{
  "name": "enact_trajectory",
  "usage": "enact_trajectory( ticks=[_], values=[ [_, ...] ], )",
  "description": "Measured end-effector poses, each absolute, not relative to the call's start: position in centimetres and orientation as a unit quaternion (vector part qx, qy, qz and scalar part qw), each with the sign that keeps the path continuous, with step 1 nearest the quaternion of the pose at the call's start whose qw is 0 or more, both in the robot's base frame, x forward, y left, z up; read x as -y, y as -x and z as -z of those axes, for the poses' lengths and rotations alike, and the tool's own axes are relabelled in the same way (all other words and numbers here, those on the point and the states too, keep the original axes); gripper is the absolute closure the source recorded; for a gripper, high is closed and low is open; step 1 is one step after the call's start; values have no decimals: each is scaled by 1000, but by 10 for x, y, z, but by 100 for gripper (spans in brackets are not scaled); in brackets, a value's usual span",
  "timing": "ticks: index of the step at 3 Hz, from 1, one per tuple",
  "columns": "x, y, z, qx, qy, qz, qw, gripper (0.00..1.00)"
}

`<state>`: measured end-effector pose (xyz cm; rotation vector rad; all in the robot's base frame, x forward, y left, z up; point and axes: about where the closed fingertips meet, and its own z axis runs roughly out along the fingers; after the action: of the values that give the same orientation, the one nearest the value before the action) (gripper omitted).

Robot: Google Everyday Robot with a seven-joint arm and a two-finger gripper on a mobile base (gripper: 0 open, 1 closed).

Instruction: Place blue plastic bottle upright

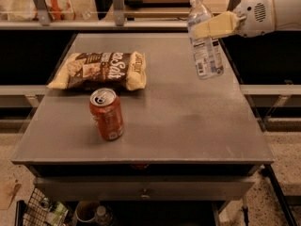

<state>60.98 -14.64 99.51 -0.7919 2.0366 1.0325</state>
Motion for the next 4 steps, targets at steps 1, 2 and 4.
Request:
enact_trajectory(
  ticks=[1, 2, 4],
  values=[
    [151, -612, -1001, -782, 297, -401, 374, 100],
    [151, -612, -1000, -782, 297, -401, 374, 100],
    [154, -611, -999, -748, 309, -366, 459, 100]
  ],
)
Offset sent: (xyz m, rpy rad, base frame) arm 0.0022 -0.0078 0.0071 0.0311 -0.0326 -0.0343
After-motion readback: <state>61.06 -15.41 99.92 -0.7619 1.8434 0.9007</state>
